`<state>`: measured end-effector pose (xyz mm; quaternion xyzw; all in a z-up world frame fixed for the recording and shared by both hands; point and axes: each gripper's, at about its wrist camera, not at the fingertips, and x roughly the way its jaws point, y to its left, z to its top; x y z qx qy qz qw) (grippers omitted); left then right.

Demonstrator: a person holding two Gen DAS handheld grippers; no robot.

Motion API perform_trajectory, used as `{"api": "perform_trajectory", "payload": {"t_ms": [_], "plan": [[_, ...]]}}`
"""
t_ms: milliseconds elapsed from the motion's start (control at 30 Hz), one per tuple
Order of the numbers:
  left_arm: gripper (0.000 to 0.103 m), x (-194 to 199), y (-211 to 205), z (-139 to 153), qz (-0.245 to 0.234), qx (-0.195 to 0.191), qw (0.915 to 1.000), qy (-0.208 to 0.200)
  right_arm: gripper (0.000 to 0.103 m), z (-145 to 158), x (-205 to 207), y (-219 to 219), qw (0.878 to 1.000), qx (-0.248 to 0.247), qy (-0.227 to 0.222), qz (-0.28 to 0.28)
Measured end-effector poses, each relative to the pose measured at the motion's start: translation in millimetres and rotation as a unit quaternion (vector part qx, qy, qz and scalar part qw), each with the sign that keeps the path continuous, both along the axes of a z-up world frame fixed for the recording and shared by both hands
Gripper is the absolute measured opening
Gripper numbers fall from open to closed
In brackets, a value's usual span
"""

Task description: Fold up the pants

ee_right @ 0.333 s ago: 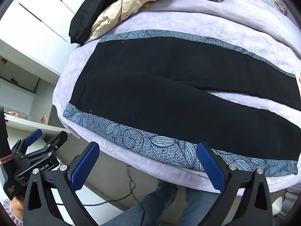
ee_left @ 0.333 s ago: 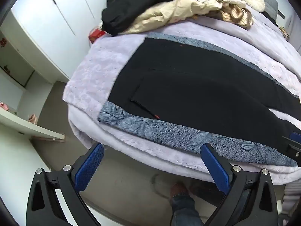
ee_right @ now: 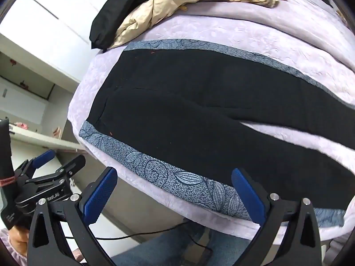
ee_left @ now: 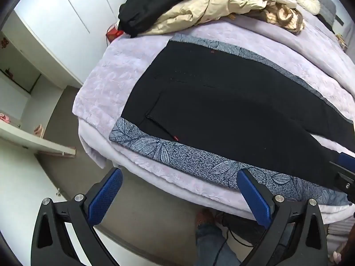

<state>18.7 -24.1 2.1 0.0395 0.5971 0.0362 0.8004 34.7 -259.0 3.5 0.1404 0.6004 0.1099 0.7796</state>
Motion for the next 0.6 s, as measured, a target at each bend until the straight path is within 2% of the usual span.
{"api": "perform_trajectory", "payload": {"t_ms": [133, 200, 300, 467, 600], "plan": [[0.103, 1, -5, 4, 0.009, 0.012, 0.9998, -0.011, 0.103, -2, -18, 10, 1.0, 0.01, 0.011, -0.005], [0.103, 2, -4, 4, 0.008, 0.019, 0.9997, -0.009, 0.103, 0, -5, 8, 0.999, 0.004, 0.034, -0.01], [0.103, 14, 8, 1, -0.004, 0.005, 1.0, 0.004, 0.103, -2, -5, 10, 0.999, 0.006, 0.044, -0.024], [0.103, 37, 21, -9, -0.053, -0.013, 0.9983, 0.023, 0.103, -5, -6, 21, 0.996, -0.02, 0.036, -0.073], [0.103, 53, 35, -14, -0.102, 0.011, 0.9944, 0.023, 0.103, -13, -16, 34, 0.988, -0.012, 0.051, -0.143]]}}
